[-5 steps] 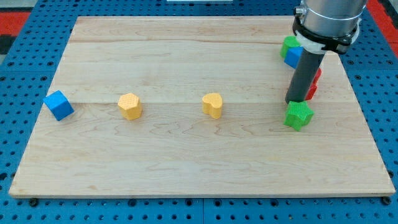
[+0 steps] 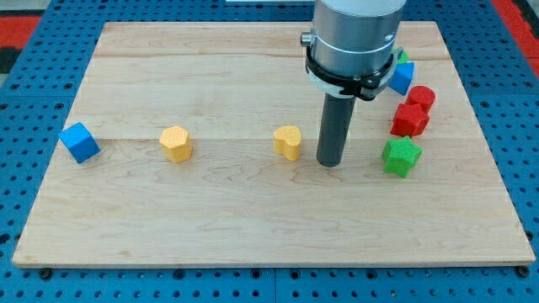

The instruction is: Slide the green star right a bit

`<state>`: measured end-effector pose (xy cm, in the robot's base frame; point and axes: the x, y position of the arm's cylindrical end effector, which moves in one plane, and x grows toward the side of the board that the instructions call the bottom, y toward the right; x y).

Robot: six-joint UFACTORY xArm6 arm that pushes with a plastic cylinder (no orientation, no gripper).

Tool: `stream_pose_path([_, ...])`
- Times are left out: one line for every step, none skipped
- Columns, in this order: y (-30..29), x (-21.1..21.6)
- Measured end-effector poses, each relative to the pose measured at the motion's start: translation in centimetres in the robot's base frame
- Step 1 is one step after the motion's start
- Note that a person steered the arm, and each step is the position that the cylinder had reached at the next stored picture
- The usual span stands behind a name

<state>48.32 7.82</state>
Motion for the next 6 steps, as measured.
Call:
stream_pose_path([2.0,0.0])
stream_pose_path([4.0,0.0])
stream_pose_path([6.6,0.0])
stream_pose_path([8.9,0.0])
stream_pose_path([9.1,0.0])
stream_pose_path([8.7,0.2])
